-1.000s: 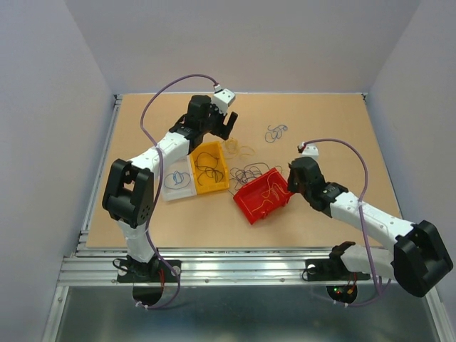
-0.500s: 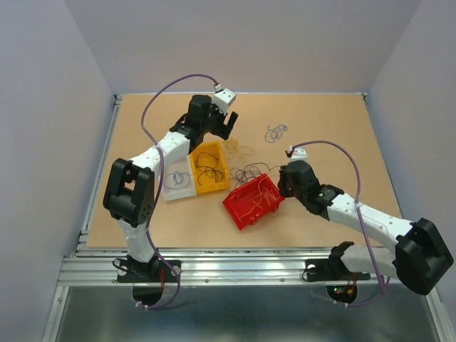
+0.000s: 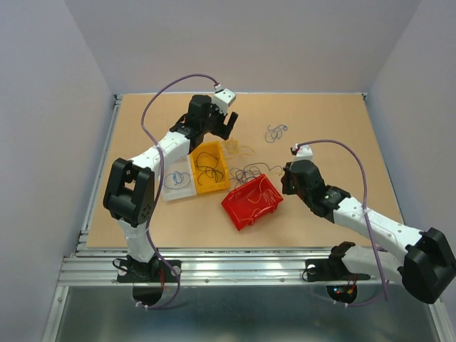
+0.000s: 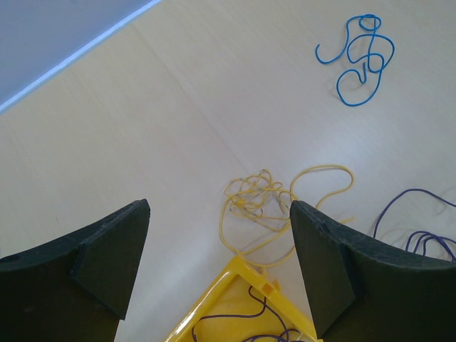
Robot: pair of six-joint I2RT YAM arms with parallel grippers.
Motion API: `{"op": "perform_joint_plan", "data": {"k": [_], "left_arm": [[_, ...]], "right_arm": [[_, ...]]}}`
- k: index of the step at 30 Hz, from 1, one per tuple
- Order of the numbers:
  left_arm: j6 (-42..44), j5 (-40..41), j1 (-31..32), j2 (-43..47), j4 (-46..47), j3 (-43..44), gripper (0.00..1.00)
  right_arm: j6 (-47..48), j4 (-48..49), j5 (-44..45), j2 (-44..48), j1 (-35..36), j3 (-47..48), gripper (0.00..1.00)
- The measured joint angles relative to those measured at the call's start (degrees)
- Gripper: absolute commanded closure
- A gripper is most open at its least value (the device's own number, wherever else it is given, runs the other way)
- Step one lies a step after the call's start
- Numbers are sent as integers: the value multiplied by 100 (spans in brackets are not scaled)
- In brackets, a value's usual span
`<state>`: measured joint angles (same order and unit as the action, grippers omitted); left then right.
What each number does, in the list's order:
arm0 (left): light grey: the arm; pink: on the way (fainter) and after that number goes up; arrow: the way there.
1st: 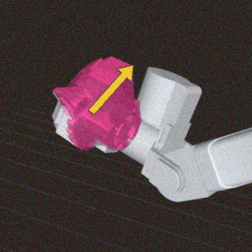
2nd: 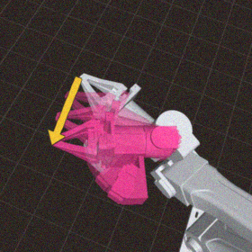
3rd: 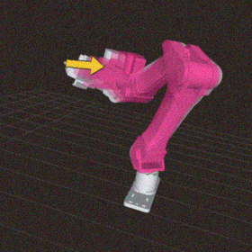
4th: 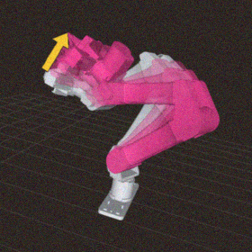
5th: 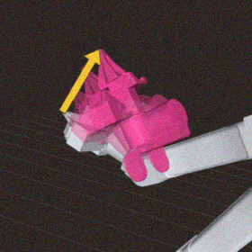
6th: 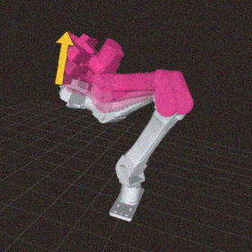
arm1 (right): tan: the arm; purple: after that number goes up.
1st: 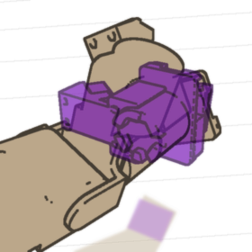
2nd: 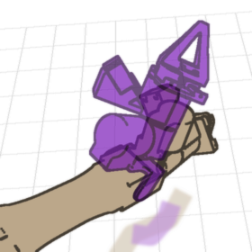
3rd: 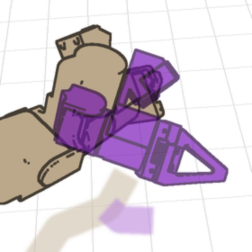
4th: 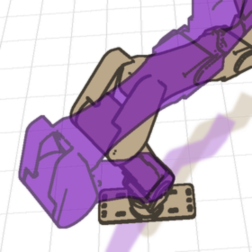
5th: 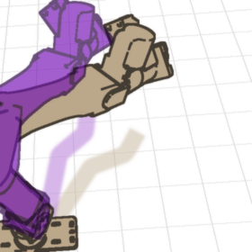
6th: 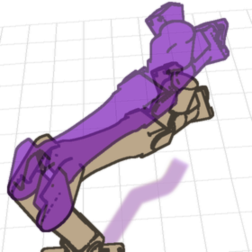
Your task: Untangle the cables
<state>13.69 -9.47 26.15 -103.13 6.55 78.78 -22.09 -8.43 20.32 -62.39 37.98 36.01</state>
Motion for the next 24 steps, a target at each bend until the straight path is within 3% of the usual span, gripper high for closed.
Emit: {"op": "perform_joint_plan", "data": {"k": [10, 18, 24], "left_arm": [[7, 0, 0, 0, -2, 0, 9], [37, -15, 0, 0, -4, 0, 9], [42, -20, 0, 0, -4, 0, 9]], "right_arm": [[275, 372, -1178, -201, 273, 9, 100], [494, 374, -1532, -1552, 673, 433, 99], [535, 319, -1266, -2490, 675, 968, 99]]}}
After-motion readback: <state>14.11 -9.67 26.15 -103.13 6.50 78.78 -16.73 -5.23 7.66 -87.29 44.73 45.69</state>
